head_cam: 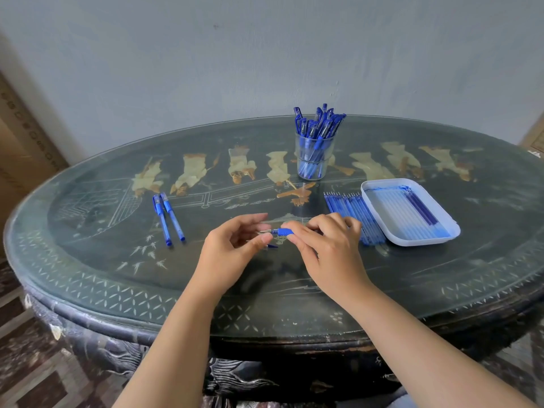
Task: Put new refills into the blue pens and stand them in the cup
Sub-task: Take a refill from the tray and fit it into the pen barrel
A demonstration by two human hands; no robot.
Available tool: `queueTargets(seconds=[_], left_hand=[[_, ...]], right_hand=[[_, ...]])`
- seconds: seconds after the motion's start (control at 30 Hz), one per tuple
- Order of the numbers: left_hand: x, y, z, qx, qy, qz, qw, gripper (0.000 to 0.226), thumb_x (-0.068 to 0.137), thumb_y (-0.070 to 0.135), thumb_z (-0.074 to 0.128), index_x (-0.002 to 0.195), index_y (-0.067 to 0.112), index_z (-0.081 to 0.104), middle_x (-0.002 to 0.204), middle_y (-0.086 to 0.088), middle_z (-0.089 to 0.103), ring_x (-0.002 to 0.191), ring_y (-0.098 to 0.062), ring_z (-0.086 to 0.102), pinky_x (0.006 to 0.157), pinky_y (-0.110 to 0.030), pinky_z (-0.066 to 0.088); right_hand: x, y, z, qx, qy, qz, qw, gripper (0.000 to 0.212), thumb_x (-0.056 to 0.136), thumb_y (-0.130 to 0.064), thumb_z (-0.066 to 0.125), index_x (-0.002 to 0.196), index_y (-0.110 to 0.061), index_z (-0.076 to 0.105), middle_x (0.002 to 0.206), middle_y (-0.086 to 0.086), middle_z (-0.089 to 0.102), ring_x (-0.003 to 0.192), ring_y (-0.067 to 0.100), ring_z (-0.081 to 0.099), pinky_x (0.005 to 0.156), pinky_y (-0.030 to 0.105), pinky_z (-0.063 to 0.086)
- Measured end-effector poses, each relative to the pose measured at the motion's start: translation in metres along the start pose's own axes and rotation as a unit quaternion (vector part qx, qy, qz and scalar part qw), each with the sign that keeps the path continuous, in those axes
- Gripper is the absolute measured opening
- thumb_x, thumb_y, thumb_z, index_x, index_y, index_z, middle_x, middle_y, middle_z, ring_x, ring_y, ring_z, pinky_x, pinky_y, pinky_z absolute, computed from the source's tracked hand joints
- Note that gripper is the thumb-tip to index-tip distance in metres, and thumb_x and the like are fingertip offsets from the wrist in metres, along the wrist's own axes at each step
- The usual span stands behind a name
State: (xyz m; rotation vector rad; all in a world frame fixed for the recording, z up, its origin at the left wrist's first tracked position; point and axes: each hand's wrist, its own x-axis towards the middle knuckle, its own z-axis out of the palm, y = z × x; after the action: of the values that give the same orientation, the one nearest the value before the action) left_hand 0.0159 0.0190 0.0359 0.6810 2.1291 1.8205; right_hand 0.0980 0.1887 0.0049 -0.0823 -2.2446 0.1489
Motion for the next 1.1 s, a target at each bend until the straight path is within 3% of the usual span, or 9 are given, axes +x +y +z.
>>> queueTargets(seconds=[0.17, 0.43, 0.53, 0.63, 0.77, 0.87, 1.1], left_hand=[[0.001, 0.001, -0.003, 0.001, 0.030, 0.003, 1.000, 0.004, 0.085, 0.016, 0.072, 0.088, 0.017, 0.073, 0.085, 0.000, 0.075, 0.077, -0.008, 0.068, 0.074, -0.016, 0.053], [0.001, 0.000, -0.024, -0.030, 0.087, 0.007, 0.996, 0.007, 0.085, 0.011, 0.072, 0.085, 0.018, 0.075, 0.080, 0.007, 0.075, 0.078, -0.002, 0.067, 0.076, -0.013, 0.050], [-0.001, -0.003, -0.031, 0.086, 0.075, 0.018, 0.993, 0.012, 0.082, 0.010, 0.077, 0.084, 0.021, 0.075, 0.080, 0.008, 0.075, 0.076, -0.001, 0.067, 0.076, -0.012, 0.050], [-0.003, -0.005, -0.031, 0.250, 0.037, 0.067, 0.965, 0.019, 0.077, 0.007, 0.077, 0.087, 0.023, 0.072, 0.075, 0.013, 0.071, 0.075, 0.005, 0.064, 0.071, -0.002, 0.043], [-0.002, -0.003, -0.023, 0.330, -0.021, 0.077, 0.941, 0.022, 0.077, 0.014, 0.075, 0.095, 0.024, 0.066, 0.079, 0.016, 0.068, 0.075, 0.001, 0.063, 0.067, -0.002, 0.040], [-0.001, -0.004, -0.017, 0.341, -0.017, 0.077, 0.937, 0.023, 0.078, 0.018, 0.075, 0.097, 0.026, 0.064, 0.080, 0.016, 0.066, 0.076, 0.001, 0.062, 0.070, -0.011, 0.044], [0.000, -0.012, -0.016, 0.268, 0.025, 0.069, 0.961, 0.025, 0.074, 0.016, 0.083, 0.088, 0.024, 0.064, 0.077, 0.013, 0.069, 0.075, 0.005, 0.064, 0.070, -0.002, 0.044]], right_hand=[[0.000, 0.000, 0.000, 0.004, -0.002, 0.003, 1.000, 0.023, 0.095, -0.034, 0.054, 0.104, -0.030, 0.074, 0.077, -0.004, 0.055, 0.076, 0.020, 0.052, 0.076, 0.035, 0.027], [-0.001, 0.003, 0.002, 0.005, 0.003, 0.020, 1.000, 0.020, 0.095, -0.034, 0.055, 0.103, -0.031, 0.074, 0.077, -0.006, 0.054, 0.075, 0.019, 0.051, 0.077, 0.036, 0.028], [-0.001, 0.003, 0.003, 0.009, 0.005, 0.023, 1.000, 0.021, 0.095, -0.034, 0.054, 0.103, -0.031, 0.074, 0.078, -0.005, 0.055, 0.075, 0.020, 0.051, 0.076, 0.036, 0.028], [-0.001, 0.003, 0.003, 0.005, 0.002, 0.024, 1.000, 0.023, 0.095, -0.035, 0.053, 0.104, -0.031, 0.074, 0.078, -0.005, 0.055, 0.075, 0.020, 0.051, 0.077, 0.036, 0.028], [-0.001, 0.002, 0.002, 0.005, 0.000, 0.025, 1.000, 0.023, 0.095, -0.035, 0.054, 0.106, -0.029, 0.073, 0.079, -0.004, 0.057, 0.076, 0.020, 0.052, 0.078, 0.036, 0.028], [0.000, 0.002, 0.001, 0.003, -0.003, 0.026, 1.000, 0.023, 0.095, -0.035, 0.054, 0.107, -0.029, 0.073, 0.080, -0.004, 0.057, 0.077, 0.020, 0.052, 0.077, 0.038, 0.031], [-0.001, 0.001, 0.000, 0.007, -0.002, 0.029, 1.000, 0.023, 0.095, -0.034, 0.055, 0.108, -0.029, 0.073, 0.080, -0.003, 0.058, 0.077, 0.021, 0.053, 0.077, 0.039, 0.031]])
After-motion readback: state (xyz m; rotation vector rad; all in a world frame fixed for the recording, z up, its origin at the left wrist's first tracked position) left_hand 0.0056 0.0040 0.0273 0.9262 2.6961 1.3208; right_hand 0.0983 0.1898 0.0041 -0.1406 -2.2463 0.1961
